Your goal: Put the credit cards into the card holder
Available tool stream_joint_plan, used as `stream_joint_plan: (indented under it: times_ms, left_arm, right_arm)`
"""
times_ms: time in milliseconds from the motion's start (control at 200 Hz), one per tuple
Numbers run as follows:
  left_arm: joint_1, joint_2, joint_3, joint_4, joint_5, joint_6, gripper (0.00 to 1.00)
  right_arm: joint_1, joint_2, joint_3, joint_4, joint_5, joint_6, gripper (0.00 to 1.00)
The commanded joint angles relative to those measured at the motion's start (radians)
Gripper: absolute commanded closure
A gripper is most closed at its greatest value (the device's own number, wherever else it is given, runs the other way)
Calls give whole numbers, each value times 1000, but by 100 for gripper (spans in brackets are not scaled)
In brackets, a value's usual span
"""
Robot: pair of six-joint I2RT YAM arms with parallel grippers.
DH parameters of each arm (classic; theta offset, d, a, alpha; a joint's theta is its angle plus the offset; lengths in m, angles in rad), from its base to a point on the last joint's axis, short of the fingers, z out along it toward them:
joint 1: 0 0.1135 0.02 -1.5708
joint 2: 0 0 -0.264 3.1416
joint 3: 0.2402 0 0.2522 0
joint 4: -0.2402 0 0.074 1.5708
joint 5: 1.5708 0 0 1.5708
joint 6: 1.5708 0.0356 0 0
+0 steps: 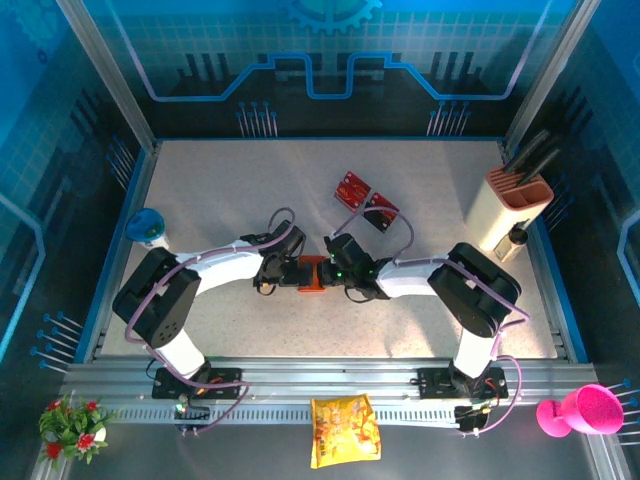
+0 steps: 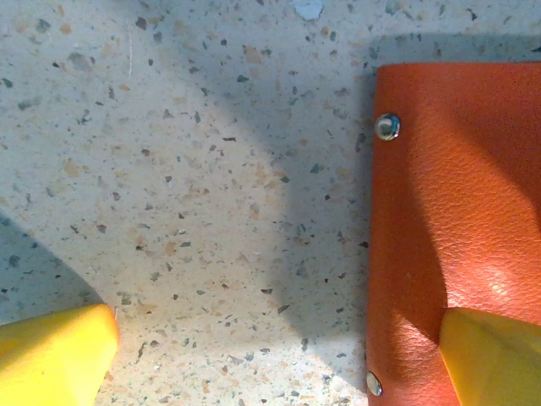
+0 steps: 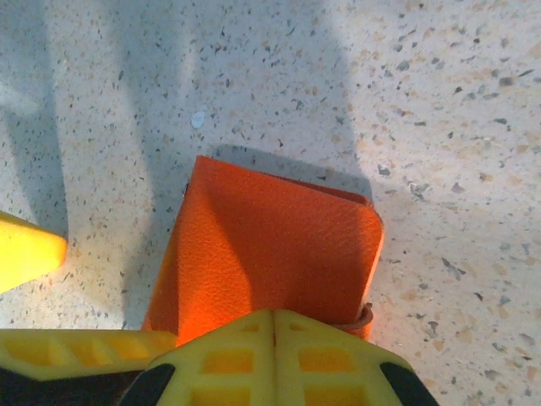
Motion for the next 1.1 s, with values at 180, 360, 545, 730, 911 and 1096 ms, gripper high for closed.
stream_joint_plan:
  times_ms: [180, 360, 545, 730, 911, 1096]
  left_arm:
    - [-6, 90, -65, -63, 16, -2, 1]
    - [-6, 86, -66, -62, 16, -5, 1]
    - [-6, 82, -68, -59, 15, -12, 1]
    - [-5, 79, -73, -50, 15, -17, 1]
    - [-5, 76, -69, -49, 18, -9, 1]
    - [-6, 68, -51, -52, 18, 0, 1]
  right_arm:
    - [74, 146, -191, -255, 18, 33, 100]
    - [85, 164, -205, -229, -3, 45, 100]
    - [70, 141, -155, -281, -27, 6, 100]
    - [34, 129, -71, -357, -88, -49, 96]
    - [-36, 65, 21, -405, -178, -86, 73]
    - [-104, -4, 155, -449, -291, -89, 57]
